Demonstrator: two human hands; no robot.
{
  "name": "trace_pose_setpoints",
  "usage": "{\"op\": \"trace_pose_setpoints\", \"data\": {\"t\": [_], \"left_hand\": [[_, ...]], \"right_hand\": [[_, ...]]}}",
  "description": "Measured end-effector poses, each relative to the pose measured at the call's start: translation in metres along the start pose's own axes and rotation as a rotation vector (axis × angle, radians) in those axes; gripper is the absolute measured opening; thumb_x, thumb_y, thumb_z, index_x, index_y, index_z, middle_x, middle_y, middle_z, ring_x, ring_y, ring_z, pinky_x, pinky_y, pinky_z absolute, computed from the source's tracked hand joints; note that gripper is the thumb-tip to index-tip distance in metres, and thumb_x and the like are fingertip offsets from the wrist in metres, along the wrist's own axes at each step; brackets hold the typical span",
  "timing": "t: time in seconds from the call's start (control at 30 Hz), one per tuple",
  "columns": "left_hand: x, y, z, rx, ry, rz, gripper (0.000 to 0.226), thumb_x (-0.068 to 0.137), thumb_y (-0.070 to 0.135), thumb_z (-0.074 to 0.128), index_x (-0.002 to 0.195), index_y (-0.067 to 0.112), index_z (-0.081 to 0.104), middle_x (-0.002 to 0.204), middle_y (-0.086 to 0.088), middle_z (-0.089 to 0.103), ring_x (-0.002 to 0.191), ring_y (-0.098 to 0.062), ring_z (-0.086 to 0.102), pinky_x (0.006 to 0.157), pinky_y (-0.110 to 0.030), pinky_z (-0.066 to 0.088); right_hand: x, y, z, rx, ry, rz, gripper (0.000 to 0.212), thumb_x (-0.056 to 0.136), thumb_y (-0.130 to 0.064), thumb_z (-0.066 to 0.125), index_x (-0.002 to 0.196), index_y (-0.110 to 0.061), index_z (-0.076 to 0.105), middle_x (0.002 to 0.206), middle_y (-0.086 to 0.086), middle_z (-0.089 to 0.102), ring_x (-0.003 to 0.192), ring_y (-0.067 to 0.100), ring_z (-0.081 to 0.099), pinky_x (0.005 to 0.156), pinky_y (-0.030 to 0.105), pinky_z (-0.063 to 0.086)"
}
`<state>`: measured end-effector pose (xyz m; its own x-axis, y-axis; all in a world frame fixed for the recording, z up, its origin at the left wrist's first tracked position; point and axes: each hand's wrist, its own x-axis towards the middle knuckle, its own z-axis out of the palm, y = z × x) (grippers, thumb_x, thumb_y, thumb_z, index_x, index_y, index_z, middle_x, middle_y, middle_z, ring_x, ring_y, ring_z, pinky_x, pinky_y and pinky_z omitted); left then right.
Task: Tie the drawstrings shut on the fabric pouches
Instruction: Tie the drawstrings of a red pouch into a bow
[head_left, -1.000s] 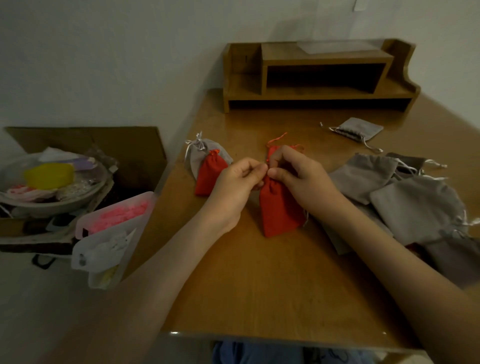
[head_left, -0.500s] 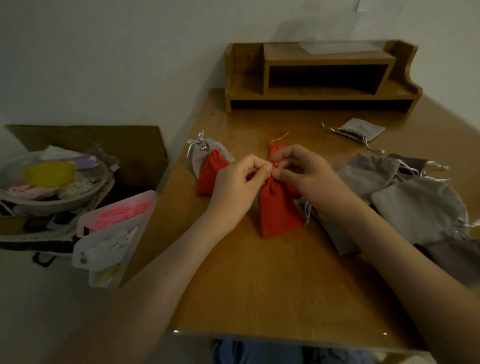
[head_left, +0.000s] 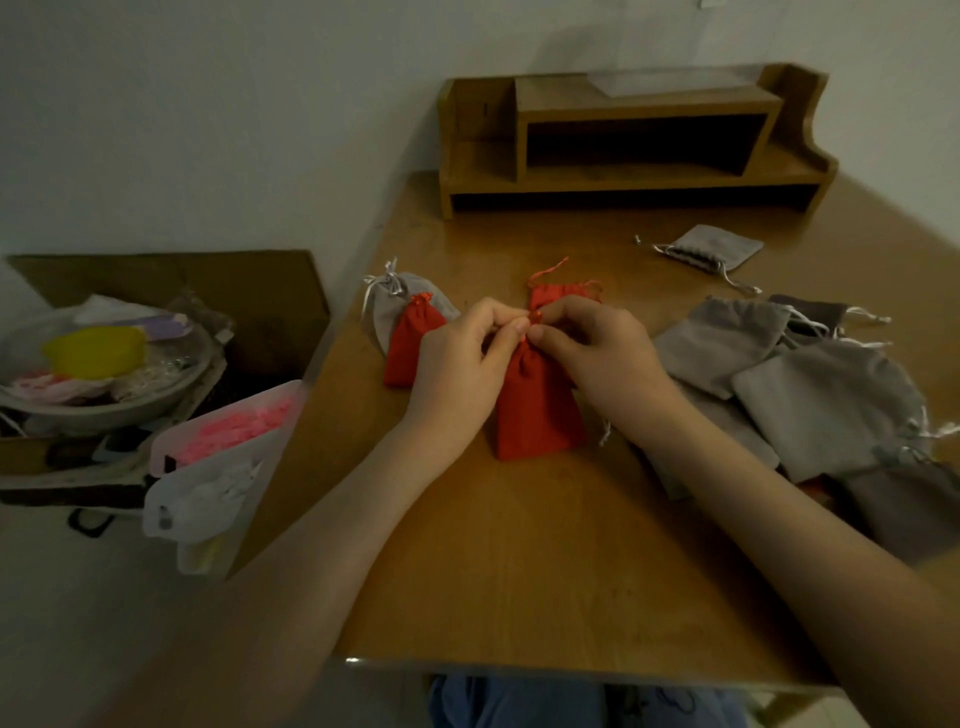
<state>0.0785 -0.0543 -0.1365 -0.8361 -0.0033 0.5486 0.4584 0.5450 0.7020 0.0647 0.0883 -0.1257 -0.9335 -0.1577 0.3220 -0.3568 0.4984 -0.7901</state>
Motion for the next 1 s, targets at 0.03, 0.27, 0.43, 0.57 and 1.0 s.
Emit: {"op": "trace_pose_setpoints", "data": {"t": [0.03,0.27,0.43,0.57,1.0], "left_hand": [[0.0,0.0,0.0,-0.012,0.001,-0.016,0.012,0.094,0.016,0.058,0.096,0.01,0.069,0.075,0.018,0.062,0.07,0.008,0.058,0.061,-0.007,0.041],[0.001,-0.005,0.004,-0.153,-0.08,-0.194,0.012,0.094,0.015,0.059,0.087,0.019,0.067,0.071,0.009,0.064,0.064,0.002,0.058,0.062,-0.017,0.046],[0.004,-0.002,0.004,-0.375,-0.075,-0.273,0.016,0.093,0.012,0.059,0.09,0.024,0.068,0.078,0.006,0.069,0.075,-0.003,0.063,0.071,-0.021,0.048],[0.004,-0.005,0.003,-0.4,-0.069,-0.247,0.018,0.093,0.016,0.059,0.093,0.031,0.069,0.092,0.004,0.073,0.092,-0.01,0.067,0.081,-0.027,0.051],[0.006,0.002,-0.005,-0.519,-0.165,-0.206,0.016,0.092,0.014,0.058,0.092,0.024,0.07,0.079,0.011,0.07,0.081,-0.004,0.064,0.077,-0.02,0.048]], "right_hand": [[0.0,0.0,0.001,-0.009,0.014,-0.014,0.004,0.092,-0.023,0.061,0.093,-0.019,0.063,0.081,-0.013,0.06,0.077,0.003,0.054,0.065,0.011,0.039],[-0.003,-0.002,0.004,0.009,0.068,-0.105,0.012,0.086,-0.006,0.063,0.094,-0.014,0.059,0.084,-0.009,0.06,0.078,0.003,0.056,0.068,0.013,0.043],[-0.001,-0.006,0.002,0.249,0.042,0.015,0.021,0.087,-0.006,0.064,0.103,-0.013,0.052,0.088,0.001,0.062,0.079,0.008,0.059,0.072,0.02,0.047],[-0.001,-0.007,-0.002,0.325,-0.11,0.204,0.004,0.092,-0.018,0.061,0.09,-0.015,0.061,0.08,0.002,0.061,0.069,0.008,0.056,0.062,0.023,0.044],[-0.001,-0.006,-0.017,0.679,-0.384,0.367,0.018,0.096,-0.012,0.05,0.081,-0.012,0.061,0.068,-0.003,0.063,0.06,0.006,0.059,0.051,0.019,0.047]]}}
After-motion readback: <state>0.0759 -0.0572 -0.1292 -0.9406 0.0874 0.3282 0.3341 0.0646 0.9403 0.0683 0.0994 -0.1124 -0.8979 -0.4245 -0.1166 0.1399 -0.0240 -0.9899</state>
